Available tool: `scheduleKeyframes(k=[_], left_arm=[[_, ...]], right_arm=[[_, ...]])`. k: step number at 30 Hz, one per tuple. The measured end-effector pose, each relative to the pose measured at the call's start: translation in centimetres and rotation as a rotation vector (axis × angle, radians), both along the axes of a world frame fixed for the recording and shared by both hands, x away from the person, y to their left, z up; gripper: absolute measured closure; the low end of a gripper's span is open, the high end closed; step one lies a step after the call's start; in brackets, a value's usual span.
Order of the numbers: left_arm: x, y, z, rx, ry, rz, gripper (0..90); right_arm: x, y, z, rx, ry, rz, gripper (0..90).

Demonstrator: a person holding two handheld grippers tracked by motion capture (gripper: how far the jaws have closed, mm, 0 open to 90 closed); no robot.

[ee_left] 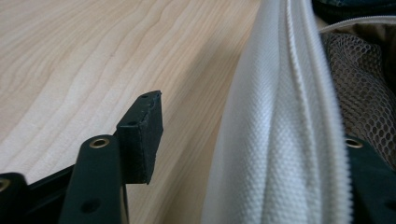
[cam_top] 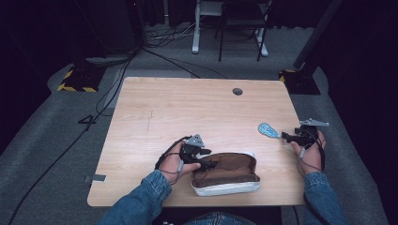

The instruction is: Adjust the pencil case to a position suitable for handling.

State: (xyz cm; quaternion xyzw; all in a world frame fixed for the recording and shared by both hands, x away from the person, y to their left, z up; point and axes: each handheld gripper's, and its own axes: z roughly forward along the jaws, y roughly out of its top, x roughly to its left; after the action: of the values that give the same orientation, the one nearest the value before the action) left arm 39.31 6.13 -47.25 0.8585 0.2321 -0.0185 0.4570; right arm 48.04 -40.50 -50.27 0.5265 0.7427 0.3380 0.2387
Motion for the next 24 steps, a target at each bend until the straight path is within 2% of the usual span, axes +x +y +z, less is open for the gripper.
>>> scheduleKeyframes(k=[9,18,24], left_arm=[[0.0,0.3,0.2,0.012,-0.02,-0.004,36.0],[-0.4,0.5,1.0,0.021,-0.072,-0.012,34.8],[-0.5,1.0,2.2,-0.006,-0.102,0.002,33.6]], right_arm=[[0.0,0.0,0.0,-0.001,0.0,0.0,28.7],[0.0,0.0,0.0,-0.001,0.0,0.0,28.7],[0.0,0.0,0.0,0.0,0.0,0.0,28.7]])
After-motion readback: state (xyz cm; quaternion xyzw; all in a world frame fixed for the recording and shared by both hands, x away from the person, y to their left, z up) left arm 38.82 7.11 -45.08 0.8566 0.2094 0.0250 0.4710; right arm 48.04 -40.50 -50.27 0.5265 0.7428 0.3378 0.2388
